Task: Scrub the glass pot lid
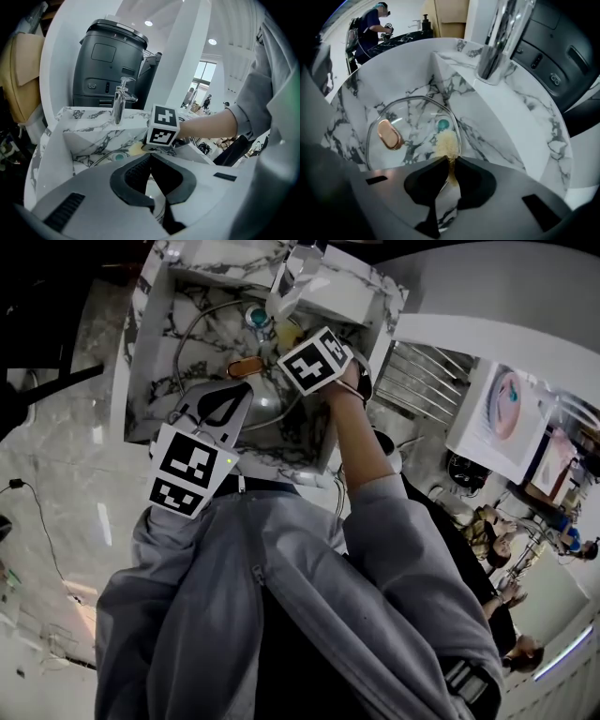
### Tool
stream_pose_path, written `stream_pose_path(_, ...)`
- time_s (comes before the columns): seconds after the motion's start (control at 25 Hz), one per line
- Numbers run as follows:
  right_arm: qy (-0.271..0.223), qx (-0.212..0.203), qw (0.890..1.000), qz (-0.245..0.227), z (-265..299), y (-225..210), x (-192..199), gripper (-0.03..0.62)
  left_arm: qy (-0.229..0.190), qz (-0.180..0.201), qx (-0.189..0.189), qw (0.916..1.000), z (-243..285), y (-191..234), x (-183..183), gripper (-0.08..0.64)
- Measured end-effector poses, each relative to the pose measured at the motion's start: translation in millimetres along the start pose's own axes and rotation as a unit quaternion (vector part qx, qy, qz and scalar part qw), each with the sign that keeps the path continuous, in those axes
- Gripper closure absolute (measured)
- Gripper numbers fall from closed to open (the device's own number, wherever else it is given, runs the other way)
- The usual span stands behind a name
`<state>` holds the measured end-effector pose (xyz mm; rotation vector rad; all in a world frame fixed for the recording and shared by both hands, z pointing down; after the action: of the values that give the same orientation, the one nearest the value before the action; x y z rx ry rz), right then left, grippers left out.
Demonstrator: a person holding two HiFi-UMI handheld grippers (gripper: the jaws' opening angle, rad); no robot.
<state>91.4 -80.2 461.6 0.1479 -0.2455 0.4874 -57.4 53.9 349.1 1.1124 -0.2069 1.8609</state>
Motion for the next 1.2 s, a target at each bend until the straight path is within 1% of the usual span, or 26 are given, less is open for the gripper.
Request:
stream_pose_path(0.08, 0.008, 0.009, 1.000, 0.008, 13.2, -9.8, -2.5, 0.535, 0.001, -0.001, 0.001, 1.0000, 1.6, 4.2, -1.6, 0.546)
stream_pose_path(0.2, 0.022, 0.017, 1.000, 0.004, 30.3, -16.6, -3.3, 0.535, 0.003, -0.002, 0.000, 1.0000, 1.6, 10.8, -2.4, 0.546)
stream_pose_path(0.36, 0.042, 0.020, 0.999, -0.011, 40.1, -15.5, -0.2, 0.535, 0.004, -0.006, -0.005, 1.0000, 2.9, 15.9, -0.4, 0.546)
stream_pose_path(0.56, 0.083, 0.008, 0.995, -0.045, 36.2, 1.4, 7.5, 0.535, 0.000, -0.002, 0.002, 1.0000, 5.3, 10.0, -3.3, 0.546)
stream_pose_path(0.68, 0.111, -0.012, 0.991, -0.069, 30.8, 14.5, 14.4, 0.535, -0.003, 0.003, 0.004, 1.0000, 5.2, 4.3, -4.6, 0.546)
stream_pose_path(0.8, 0.129, -0.036, 0.987, -0.085, 24.3, 28.7, 20.8, 0.535, -0.005, 0.005, 0.003, 1.0000, 3.0, -0.5, -2.7, 0.546)
stream_pose_path(1.04, 0.132, -0.076, 0.983, -0.101, 8.7, 69.0, 38.2, 0.535, 0.004, 0.004, -0.009, 0.9999, -2.3, -8.4, 10.3, 0.546)
stream_pose_path(1.2, 0.132, -0.110, 0.979, -0.113, 5.7, 100.7, 51.4, 0.535, 0.001, -0.002, -0.017, 0.9998, -8.4, -10.8, 16.6, 0.546)
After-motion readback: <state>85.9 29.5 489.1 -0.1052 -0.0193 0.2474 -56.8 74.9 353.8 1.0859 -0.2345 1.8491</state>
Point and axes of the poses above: the fingertips, and each gripper's own axes: z forward along the fingers, y to its left, x out of its underside, the point moved 10 cm from there along -z, backward along the fingers, and after that the axes turned 5 degrees about -y, right-handed, at the moved point
